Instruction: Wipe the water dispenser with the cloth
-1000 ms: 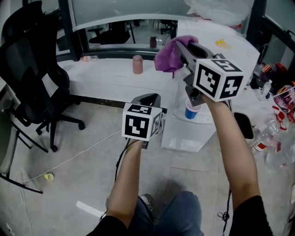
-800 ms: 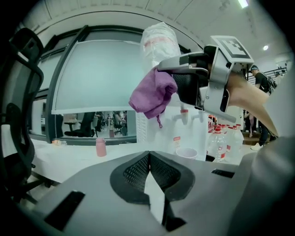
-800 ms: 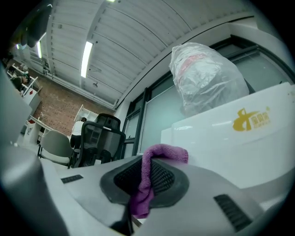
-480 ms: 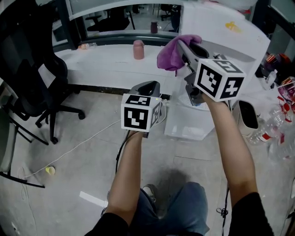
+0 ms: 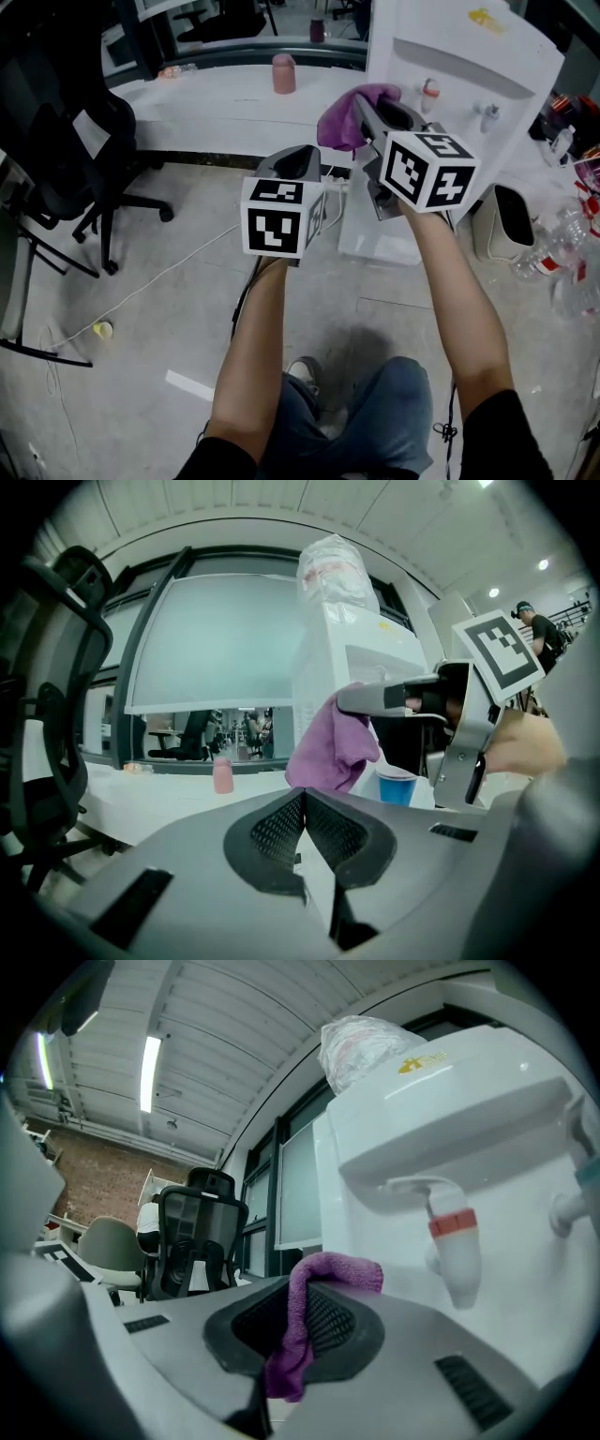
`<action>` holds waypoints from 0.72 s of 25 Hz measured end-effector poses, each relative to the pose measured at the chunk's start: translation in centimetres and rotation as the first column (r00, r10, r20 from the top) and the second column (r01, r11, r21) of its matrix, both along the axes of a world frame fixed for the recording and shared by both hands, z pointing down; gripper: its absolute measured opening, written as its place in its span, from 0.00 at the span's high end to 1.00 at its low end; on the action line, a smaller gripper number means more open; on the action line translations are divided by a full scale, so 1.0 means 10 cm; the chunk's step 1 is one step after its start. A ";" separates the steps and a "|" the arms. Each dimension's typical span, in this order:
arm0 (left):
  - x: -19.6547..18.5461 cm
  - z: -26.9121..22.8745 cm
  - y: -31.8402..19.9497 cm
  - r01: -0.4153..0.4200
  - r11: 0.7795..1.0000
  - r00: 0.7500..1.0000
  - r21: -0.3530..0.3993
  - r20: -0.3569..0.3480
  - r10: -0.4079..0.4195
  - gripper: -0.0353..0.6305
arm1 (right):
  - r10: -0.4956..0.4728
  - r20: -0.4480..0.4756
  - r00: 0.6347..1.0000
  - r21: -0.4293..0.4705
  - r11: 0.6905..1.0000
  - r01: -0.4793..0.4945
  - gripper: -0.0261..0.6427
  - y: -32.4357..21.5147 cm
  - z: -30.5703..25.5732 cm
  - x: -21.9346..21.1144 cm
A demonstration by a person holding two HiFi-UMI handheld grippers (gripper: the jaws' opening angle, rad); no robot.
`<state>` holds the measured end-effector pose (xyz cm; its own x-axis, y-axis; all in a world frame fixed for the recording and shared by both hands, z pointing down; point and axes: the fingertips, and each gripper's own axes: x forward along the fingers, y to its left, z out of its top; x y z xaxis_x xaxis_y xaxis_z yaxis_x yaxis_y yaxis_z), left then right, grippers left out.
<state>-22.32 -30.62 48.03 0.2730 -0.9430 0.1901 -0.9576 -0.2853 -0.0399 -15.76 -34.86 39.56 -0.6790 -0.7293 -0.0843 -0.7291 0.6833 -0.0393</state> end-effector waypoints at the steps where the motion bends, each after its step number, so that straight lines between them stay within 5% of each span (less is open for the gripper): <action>1: -0.01 0.05 0.01 0.005 1.000 1.000 -0.005 0.001 -0.005 0.91 | 0.000 0.005 1.000 -0.009 1.000 0.000 0.91 0.00 0.07 0.00; 18: 0.05 0.55 0.12 0.054 0.998 0.998 -0.038 0.038 -0.052 0.91 | -0.019 -0.123 0.992 -0.138 0.990 0.002 0.91 0.10 1.50 -0.10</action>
<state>-21.82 -29.39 53.50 0.2152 -0.9475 0.2364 -0.9695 -0.2364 -0.0651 -16.80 -33.82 54.57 -0.6858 -0.7207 0.1011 -0.7267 0.6856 -0.0427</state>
